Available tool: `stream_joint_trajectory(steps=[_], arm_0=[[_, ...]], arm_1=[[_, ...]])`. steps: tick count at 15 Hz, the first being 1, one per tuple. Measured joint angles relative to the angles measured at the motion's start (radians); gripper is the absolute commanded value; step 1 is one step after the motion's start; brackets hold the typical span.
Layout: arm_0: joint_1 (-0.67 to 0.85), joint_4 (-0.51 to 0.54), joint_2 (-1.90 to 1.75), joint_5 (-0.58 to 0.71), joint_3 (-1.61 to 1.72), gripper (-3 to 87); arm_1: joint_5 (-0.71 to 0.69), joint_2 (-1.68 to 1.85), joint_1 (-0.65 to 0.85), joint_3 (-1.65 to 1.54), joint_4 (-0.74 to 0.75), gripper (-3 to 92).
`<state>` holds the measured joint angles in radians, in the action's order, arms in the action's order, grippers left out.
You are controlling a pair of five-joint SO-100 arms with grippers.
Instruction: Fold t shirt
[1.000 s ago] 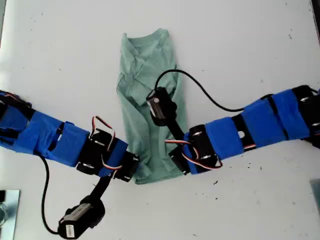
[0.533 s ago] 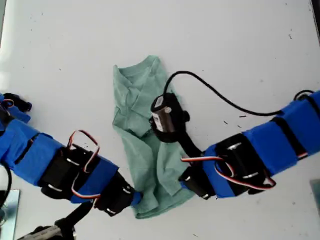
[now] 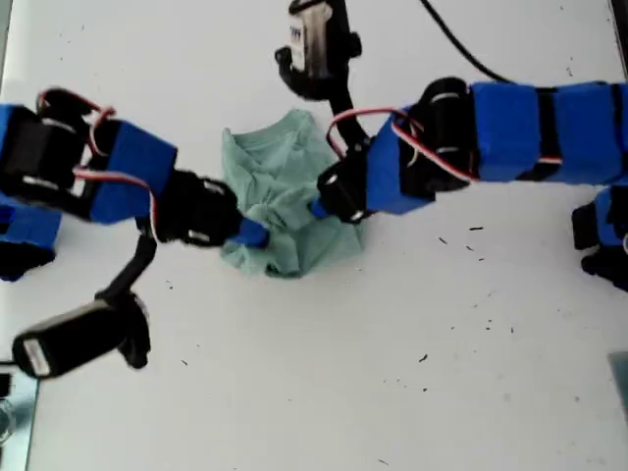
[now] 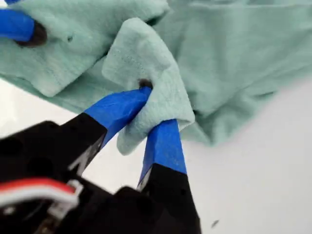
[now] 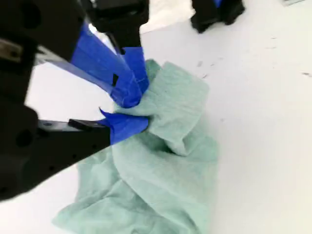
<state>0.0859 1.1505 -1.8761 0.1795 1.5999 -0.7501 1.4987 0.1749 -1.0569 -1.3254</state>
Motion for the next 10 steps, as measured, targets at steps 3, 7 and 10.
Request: stream_joint_trajectory(steps=[3,7,10], arm_0=[[0.081,-0.103,-0.192,0.029,0.242,21.3],[0.172,-0.135,-0.400,-0.003,0.465,22.6],[0.296,-0.153,-0.726,-0.038,0.775,21.1]], arm_1=[[-0.051,-0.002,0.091,-0.021,0.057,51.2],[-0.100,0.098,0.242,-0.089,0.060,33.3],[-0.061,0.560,0.457,-0.534,0.163,30.2]])
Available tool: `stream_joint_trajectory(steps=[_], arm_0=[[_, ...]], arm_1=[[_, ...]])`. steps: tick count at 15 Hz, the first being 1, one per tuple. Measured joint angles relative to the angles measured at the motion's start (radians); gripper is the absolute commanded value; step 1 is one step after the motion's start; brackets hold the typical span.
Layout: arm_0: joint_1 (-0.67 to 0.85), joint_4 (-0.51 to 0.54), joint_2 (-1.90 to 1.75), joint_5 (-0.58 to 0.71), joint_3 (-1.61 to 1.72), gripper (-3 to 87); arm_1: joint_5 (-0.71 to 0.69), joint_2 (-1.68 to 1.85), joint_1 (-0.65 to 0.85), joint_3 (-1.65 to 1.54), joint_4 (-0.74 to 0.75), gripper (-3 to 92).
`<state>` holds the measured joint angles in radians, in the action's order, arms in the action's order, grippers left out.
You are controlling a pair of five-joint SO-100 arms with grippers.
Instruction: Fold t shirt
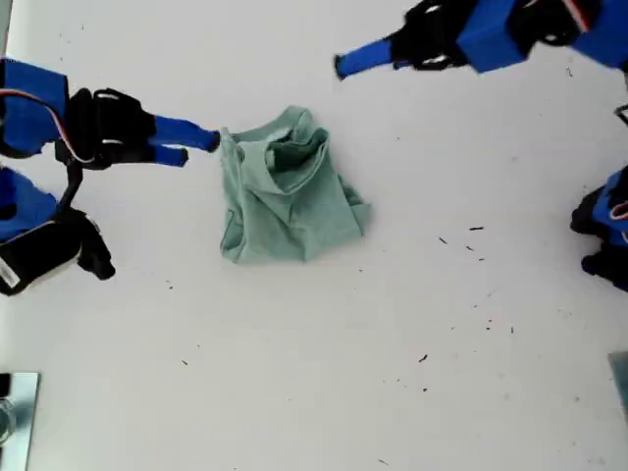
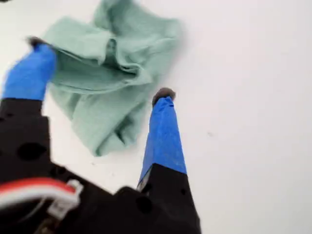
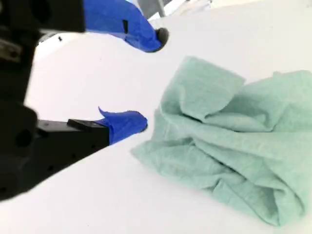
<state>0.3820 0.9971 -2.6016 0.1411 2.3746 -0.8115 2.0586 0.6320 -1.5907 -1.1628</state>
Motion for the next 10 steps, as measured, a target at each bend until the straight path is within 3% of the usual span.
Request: stream_joint_trajectory(steps=[2,5,8,10], arm_0=[[0.017,0.002,-0.236,-0.026,0.186,19.8],[-0.002,0.052,-0.666,-0.092,0.485,15.0],[-0.190,0.098,-0.966,-0.209,0.681,11.7],[-0.258,0.098,-0.992,-0.232,0.753,7.9]], arm_1=[[0.037,0.331,0.066,-0.314,0.005,27.9],[0.135,0.761,0.018,-0.753,0.003,25.1],[0.284,1.298,-0.123,-1.220,-0.066,24.1],[0.344,1.427,-0.179,-1.381,-0.149,22.8]])
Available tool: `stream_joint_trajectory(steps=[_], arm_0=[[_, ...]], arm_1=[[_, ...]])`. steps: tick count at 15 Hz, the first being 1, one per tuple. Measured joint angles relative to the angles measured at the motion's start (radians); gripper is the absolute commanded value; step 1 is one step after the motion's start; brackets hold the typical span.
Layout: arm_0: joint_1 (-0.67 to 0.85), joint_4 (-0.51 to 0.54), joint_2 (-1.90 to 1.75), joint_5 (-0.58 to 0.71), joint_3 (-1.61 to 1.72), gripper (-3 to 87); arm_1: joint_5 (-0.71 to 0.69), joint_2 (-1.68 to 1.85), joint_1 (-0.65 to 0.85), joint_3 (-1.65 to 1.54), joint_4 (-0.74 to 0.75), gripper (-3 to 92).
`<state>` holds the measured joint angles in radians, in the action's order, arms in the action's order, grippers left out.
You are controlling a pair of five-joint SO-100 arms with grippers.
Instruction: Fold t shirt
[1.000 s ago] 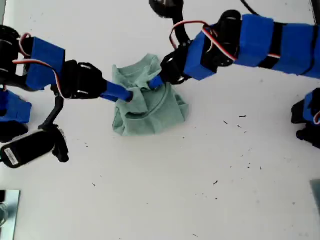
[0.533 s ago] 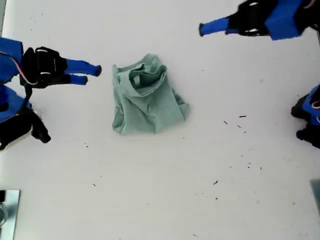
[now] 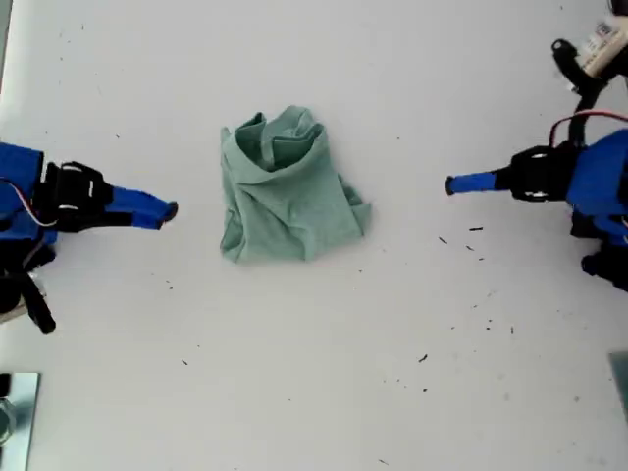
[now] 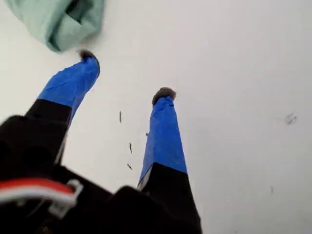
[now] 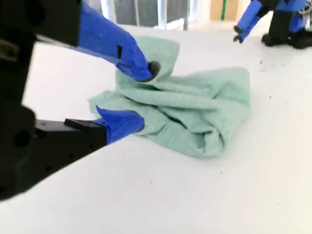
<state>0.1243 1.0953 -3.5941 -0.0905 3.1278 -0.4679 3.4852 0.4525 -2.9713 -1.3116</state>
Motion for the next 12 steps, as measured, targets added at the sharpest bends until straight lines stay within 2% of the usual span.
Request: stream_joint_trajectory(steps=[2,4,5,6,8,9,10,12], arm_0=[[-0.008,-0.035,-0.003,-0.057,0.081,1.2],[-0.083,-0.055,-0.005,-0.147,0.104,15.1],[-0.095,-0.055,-0.005,-0.160,0.104,18.1],[-0.091,-0.055,-0.005,-0.150,0.104,18.4],[-0.092,-0.055,-0.005,0.054,0.104,18.1],[-0.091,-0.057,-0.005,0.184,0.106,18.0],[-0.092,-0.057,-0.005,0.247,0.106,18.0],[-0.091,-0.057,-0.005,0.272,0.106,18.0]], arm_1=[[0.072,0.015,0.025,-0.077,-0.009,21.7],[0.152,0.012,0.049,-0.084,-0.009,21.7],[0.123,0.012,0.087,-0.084,-0.009,21.8],[0.017,0.012,0.106,-0.084,-0.009,20.8],[-0.209,0.012,0.118,-0.084,-0.015,19.9],[-0.232,0.012,0.121,-0.084,-0.018,19.8],[-0.238,0.012,0.123,-0.084,-0.018,19.5],[-0.242,0.012,0.123,-0.084,-0.018,19.0]])
